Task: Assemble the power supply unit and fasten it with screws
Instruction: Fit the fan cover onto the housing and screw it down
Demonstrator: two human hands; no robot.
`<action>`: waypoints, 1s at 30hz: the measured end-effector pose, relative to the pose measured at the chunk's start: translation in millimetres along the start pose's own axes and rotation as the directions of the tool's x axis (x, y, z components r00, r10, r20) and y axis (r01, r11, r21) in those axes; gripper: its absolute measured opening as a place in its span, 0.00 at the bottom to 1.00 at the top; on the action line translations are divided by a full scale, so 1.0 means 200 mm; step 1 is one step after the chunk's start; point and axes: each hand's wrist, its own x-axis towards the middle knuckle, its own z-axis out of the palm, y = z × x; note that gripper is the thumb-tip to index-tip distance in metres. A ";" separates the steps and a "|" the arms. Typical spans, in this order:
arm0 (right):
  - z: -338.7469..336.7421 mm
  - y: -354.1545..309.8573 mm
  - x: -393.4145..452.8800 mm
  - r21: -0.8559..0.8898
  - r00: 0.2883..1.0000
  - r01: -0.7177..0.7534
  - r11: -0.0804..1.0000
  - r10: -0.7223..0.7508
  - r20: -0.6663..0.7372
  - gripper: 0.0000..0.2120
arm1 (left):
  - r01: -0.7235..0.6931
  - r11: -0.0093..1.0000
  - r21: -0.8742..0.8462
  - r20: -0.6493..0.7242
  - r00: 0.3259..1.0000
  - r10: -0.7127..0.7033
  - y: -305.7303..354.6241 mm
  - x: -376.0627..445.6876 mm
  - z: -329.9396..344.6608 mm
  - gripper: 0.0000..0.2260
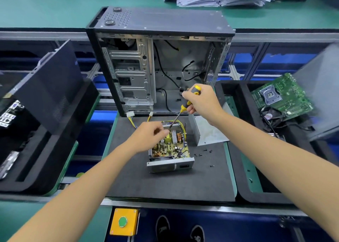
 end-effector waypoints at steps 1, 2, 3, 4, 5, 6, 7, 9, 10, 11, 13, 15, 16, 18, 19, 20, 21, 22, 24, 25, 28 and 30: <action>0.00 0.00 0.00 -0.006 1.000 0.002 1.000 -0.002 -0.001 0.07 | -0.023 0.998 0.051 0.083 0.996 0.018 -0.01 -0.01 0.00 0.13; -0.01 0.00 0.01 -0.012 1.000 0.003 1.000 -0.003 0.000 0.07 | -0.041 0.996 0.081 0.187 0.982 0.025 -0.02 -0.03 0.00 0.14; -0.01 0.01 0.01 -0.017 1.000 0.002 1.000 -0.002 0.000 0.07 | -0.049 0.994 0.102 0.293 0.956 0.017 -0.03 -0.04 0.00 0.14; -0.01 0.01 0.01 -0.022 1.000 0.002 1.000 -0.002 0.000 0.07 | -0.058 0.990 0.126 0.386 0.923 0.005 -0.03 -0.05 0.00 0.15; 0.00 0.01 0.02 -0.027 1.000 0.002 1.000 -0.002 0.000 0.07 | -0.081 0.984 0.160 0.452 0.892 0.000 -0.03 -0.06 0.01 0.17; 0.00 0.01 0.02 -0.033 1.000 0.002 0.999 -0.002 0.001 0.07 | -0.112 0.974 0.195 0.494 0.869 0.001 -0.03 -0.07 0.03 0.18; 0.00 0.01 0.02 -0.039 1.000 0.002 0.999 -0.002 0.004 0.07 | -0.144 0.964 0.224 0.519 0.855 0.007 -0.03 -0.07 0.04 0.21; 0.01 0.01 0.02 -0.042 1.000 0.000 0.999 0.000 0.012 0.07 | -0.203 0.939 0.279 0.551 0.834 0.016 -0.02 -0.06 0.08 0.25; 0.02 0.01 0.02 -0.040 1.000 0.002 0.999 -0.001 0.015 0.08 | -0.223 0.927 0.301 0.562 0.827 0.016 -0.02 -0.06 0.08 0.25; 0.02 0.01 0.02 -0.038 1.000 0.004 0.999 -0.003 0.017 0.08 | -0.235 0.919 0.316 0.568 0.823 0.015 -0.01 -0.05 0.09 0.24; 0.02 0.00 0.02 -0.035 1.000 0.008 0.999 -0.008 0.019 0.09 | -0.242 0.913 0.328 0.569 0.822 0.013 0.00 -0.04 0.09 0.21; 0.02 -0.01 0.01 -0.037 1.000 0.014 0.999 -0.013 0.023 0.10 | -0.254 0.908 0.333 0.571 0.821 0.021 0.01 -0.04 0.09 0.19; 0.02 -0.01 0.01 -0.038 1.000 0.015 0.999 -0.014 0.027 0.11 | -0.262 0.908 0.327 0.570 0.821 0.031 0.01 -0.04 0.09 0.17; 0.02 -0.02 0.00 -0.035 0.999 0.015 0.999 -0.014 0.033 0.10 | -0.262 0.923 0.281 0.560 0.826 0.064 0.01 -0.04 0.08 0.13; 0.01 -0.03 0.00 -0.033 0.999 0.017 0.999 -0.016 0.033 0.09 | -0.250 0.938 0.241 0.551 0.831 0.080 0.02 -0.03 0.06 0.12; 0.00 -0.03 0.00 -0.035 0.999 0.021 0.999 -0.020 0.031 0.09 | -0.232 0.953 0.197 0.539 0.837 0.092 0.03 -0.02 0.04 0.10; 0.00 -0.05 0.00 -0.037 0.999 0.026 0.999 -0.025 0.027 0.08 | -0.213 0.965 0.153 0.530 0.842 0.102 0.04 0.00 0.01 0.09; -0.01 -0.06 0.00 -0.037 0.999 0.032 0.999 -0.031 0.023 0.08 | -0.193 0.975 0.111 0.526 0.844 0.107 0.05 0.03 -0.03 0.07; -0.02 -0.09 0.00 -0.027 0.999 0.048 0.999 -0.047 0.013 0.08 | -0.125 0.992 0.036 0.526 0.846 0.087 0.07 0.09 -0.10 0.06; -0.03 -0.11 0.00 -0.023 0.998 0.059 0.998 -0.059 0.006 0.08 | -0.075 0.997 -0.003 0.524 0.849 0.065 0.07 0.12 -0.14 0.06; -0.04 -0.17 0.02 -0.020 0.995 0.091 0.996 -0.091 -0.027 0.10 | 0.091 0.981 -0.171 0.501 0.865 0.007 0.06 0.18 -0.22 0.10; -0.04 -0.19 0.02 -0.023 0.992 0.118 0.993 -0.118 -0.042 0.10 | 0.168 0.949 -0.267 0.476 0.879 -0.022 0.06 0.19 -0.25 0.11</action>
